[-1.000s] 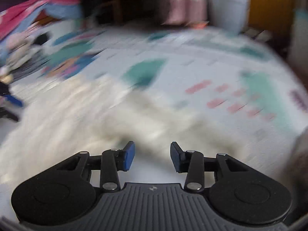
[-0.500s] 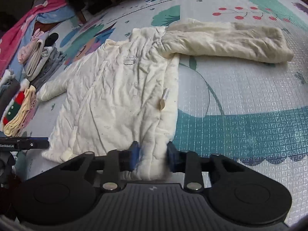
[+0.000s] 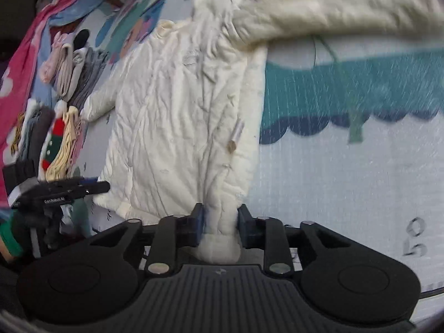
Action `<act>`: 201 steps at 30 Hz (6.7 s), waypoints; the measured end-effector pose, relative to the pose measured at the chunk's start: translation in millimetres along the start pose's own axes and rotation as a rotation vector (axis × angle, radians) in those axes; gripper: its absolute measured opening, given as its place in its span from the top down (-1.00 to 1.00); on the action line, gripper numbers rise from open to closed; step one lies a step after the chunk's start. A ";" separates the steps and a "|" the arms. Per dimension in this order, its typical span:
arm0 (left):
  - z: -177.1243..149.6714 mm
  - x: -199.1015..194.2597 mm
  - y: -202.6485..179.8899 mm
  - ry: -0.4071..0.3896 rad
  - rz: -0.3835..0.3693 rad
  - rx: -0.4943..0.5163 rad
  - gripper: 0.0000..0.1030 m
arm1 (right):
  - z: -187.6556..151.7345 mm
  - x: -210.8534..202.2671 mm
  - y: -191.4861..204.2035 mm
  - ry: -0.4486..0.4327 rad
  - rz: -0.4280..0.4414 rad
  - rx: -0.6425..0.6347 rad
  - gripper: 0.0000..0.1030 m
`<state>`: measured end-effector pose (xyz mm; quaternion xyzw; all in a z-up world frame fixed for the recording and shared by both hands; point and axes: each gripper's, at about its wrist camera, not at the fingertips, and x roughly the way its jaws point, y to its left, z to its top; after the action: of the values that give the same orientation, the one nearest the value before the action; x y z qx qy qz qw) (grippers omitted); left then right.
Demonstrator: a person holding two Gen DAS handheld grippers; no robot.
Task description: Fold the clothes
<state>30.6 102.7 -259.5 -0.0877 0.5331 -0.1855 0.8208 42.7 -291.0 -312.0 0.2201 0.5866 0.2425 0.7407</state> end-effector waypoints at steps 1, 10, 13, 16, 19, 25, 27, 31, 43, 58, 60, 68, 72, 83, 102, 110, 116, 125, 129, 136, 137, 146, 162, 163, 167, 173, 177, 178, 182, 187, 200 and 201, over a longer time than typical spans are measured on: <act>2.5 -5.9 0.6 -0.034 0.035 0.010 0.09 | 3.4 -7.9 -2.5 -0.017 -0.002 0.008 0.39; 19.2 2.9 -38.3 -0.131 -0.053 0.139 0.09 | 64.9 -35.5 9.0 0.077 -0.220 -0.195 0.33; 21.0 16.2 -50.5 -0.129 -0.108 0.150 0.09 | 87.3 -17.6 27.5 0.081 -0.266 -0.301 0.24; 22.2 23.0 -68.1 -0.144 -0.141 0.183 0.09 | 107.1 8.4 41.0 0.038 -0.309 -0.387 0.18; 21.2 26.3 -87.3 -0.164 -0.148 0.260 0.09 | 122.6 25.7 35.7 0.016 -0.287 -0.301 0.11; 19.6 47.3 -97.3 -0.140 -0.165 0.287 0.09 | 138.1 9.5 -11.3 -0.168 -0.104 0.160 -0.03; 18.6 50.4 -99.5 -0.136 -0.166 0.291 0.09 | 136.7 9.5 -20.7 -0.211 -0.088 0.192 0.25; 17.1 55.4 -103.0 -0.131 -0.157 0.309 0.06 | 135.4 8.2 -11.1 -0.223 -0.175 0.051 0.77; 9.8 62.8 -110.5 -0.122 -0.138 0.350 0.02 | 154.8 0.3 0.3 -0.241 -0.275 -0.139 0.77; 8.8 56.0 -107.4 -0.126 -0.150 0.302 -0.06 | 86.6 14.6 43.4 -0.145 -0.290 -0.444 -0.05; 7.0 57.9 -110.8 -0.114 -0.159 0.309 -0.06 | 89.7 23.5 39.0 -0.109 -0.299 -0.455 0.42; 1.6 61.1 -108.6 -0.094 -0.172 0.326 -0.06 | 95.4 6.6 -1.2 -0.159 -0.198 -0.121 0.79; 1.3 61.0 -108.7 -0.083 -0.170 0.342 -0.09 | 91.3 8.7 -1.6 -0.125 -0.250 -0.124 0.51; 13.3 54.2 -101.1 -0.132 -0.177 0.324 -0.09 | 89.0 11.6 10.9 -0.129 -0.287 -0.250 0.39; 1.8 61.6 -104.0 -0.081 -0.183 0.361 -0.10 | 139.6 21.7 9.3 -0.223 -0.372 -0.534 0.41; 1.5 62.4 -100.9 -0.073 -0.181 0.393 -0.10 | 131.5 29.7 14.7 -0.192 -0.443 -0.599 0.20; 1.3 61.6 -99.0 -0.077 -0.189 0.384 -0.10 | 115.2 -17.3 -25.9 -0.284 -0.239 -0.115 -0.16; 1.6 62.9 -101.4 -0.074 -0.183 0.391 -0.11 | 88.7 -71.7 -142.1 -0.571 -0.103 0.617 0.18; 2.4 63.6 -100.6 -0.069 -0.186 0.395 -0.11 | 135.9 -68.1 -125.3 -0.515 -0.376 0.273 0.96; 2.1 63.2 -101.0 -0.068 -0.186 0.398 -0.12 | 176.8 -77.2 -111.0 -0.525 -0.610 -0.037 0.66; 2.3 63.1 -100.8 -0.067 -0.187 0.397 -0.12 | 171.2 -78.0 -99.6 -0.547 -0.622 -0.083 0.58; 2.3 62.9 -103.0 -0.065 -0.183 0.400 -0.16 | 114.6 15.0 6.4 -0.235 -0.467 -0.721 0.64; 2.1 60.3 -103.3 -0.061 -0.179 0.381 -0.18 | 199.6 20.5 -31.7 -0.249 -0.476 -0.515 0.35; 2.1 60.4 -103.6 -0.061 -0.178 0.381 -0.18 | 203.6 18.6 -33.4 -0.262 -0.470 -0.485 0.33; -0.1 60.0 -101.3 -0.063 -0.185 0.381 -0.18 | 204.0 2.1 -34.9 -0.369 -0.430 -0.404 0.33; 2.4 59.2 -102.2 -0.057 -0.187 0.375 -0.19 | 159.5 18.2 -4.5 -0.254 -0.427 -0.676 0.10; 13.5 36.8 -92.6 -0.121 -0.175 0.332 -0.19 | 165.9 28.6 -5.8 -0.232 -0.458 -0.635 0.05; 19.0 28.5 -83.7 -0.153 -0.168 0.302 -0.19 | 166.3 25.8 -1.0 -0.261 -0.449 -0.651 0.05; 51.0 7.5 -32.9 -0.298 -0.004 0.213 -0.19 | 157.4 26.3 23.0 -0.333 -0.406 -0.710 0.05; 88.3 20.5 34.9 -0.344 0.178 0.106 -0.19 | 131.7 58.5 39.2 -0.191 -0.383 -0.816 -0.03; 52.6 45.0 -11.5 -0.283 0.174 0.407 -0.25 | 67.2 37.1 71.1 -0.212 -0.263 -0.877 0.14; 50.7 57.5 -11.5 -0.214 0.203 0.418 -0.28 | 56.6 42.7 71.8 -0.160 -0.272 -0.882 0.14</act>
<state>95.0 66.5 -282.9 0.1186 0.3996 -0.1980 0.8872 99.0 -210.6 -288.4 -0.1766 0.3920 0.3514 0.8317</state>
